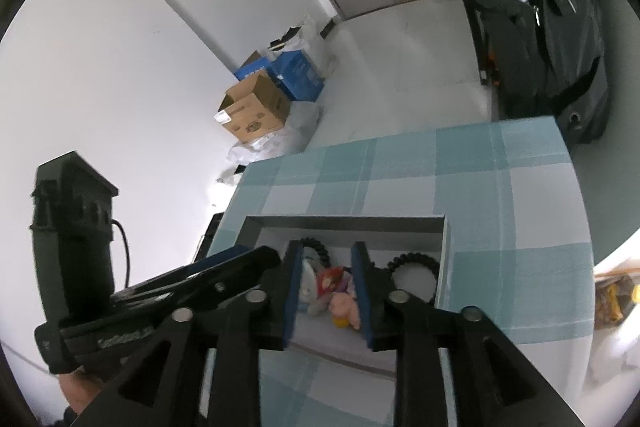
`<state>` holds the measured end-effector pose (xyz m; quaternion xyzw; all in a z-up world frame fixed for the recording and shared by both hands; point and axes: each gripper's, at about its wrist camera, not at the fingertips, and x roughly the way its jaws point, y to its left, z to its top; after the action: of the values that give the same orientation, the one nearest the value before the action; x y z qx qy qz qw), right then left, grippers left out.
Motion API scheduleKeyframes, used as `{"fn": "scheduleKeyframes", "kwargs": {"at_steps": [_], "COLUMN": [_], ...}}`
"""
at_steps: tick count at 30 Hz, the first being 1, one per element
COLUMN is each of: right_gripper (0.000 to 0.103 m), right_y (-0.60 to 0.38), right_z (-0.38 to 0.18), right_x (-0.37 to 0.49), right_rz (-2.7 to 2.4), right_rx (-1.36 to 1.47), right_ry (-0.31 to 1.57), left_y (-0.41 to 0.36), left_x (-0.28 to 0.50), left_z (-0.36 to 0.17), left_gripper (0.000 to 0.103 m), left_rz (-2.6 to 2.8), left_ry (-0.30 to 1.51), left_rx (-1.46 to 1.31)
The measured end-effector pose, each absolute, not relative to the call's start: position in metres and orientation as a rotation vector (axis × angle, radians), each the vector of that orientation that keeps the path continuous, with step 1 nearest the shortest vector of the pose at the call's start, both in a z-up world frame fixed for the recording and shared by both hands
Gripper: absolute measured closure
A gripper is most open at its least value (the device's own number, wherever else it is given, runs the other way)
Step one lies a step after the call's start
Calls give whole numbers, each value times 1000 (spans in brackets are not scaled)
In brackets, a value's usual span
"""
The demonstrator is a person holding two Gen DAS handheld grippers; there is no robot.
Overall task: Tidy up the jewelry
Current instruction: 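Carry the charm and lid into the grey box and open both tools, then lift both tools up out of the grey box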
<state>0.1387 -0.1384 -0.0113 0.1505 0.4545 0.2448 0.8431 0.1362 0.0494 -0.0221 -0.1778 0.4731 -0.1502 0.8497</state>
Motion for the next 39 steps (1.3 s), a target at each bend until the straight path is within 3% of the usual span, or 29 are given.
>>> {"fn": "scheduleKeyframes", "kwargs": {"at_steps": [3,16,26,39], "right_gripper": [57,47,29,15], "right_y": [-143,-149,-148,-152], "right_z": [-7,-5,4,3], "right_x": [138,128,110,84], "right_rz": [500,492,519,511], "right_rx": [328,288,226,162], "right_ry": [940,930,886,840], "left_y": [50,58,73,62], "left_x": [132,115,105,81], "left_z": [-19,-3,1,11], "left_gripper": [39,38,38,38], "left_rz": [-298,-220,-153,-107], "left_ry": [984,899,854,779], "left_rx": [-333,-236,-264,-190]}}
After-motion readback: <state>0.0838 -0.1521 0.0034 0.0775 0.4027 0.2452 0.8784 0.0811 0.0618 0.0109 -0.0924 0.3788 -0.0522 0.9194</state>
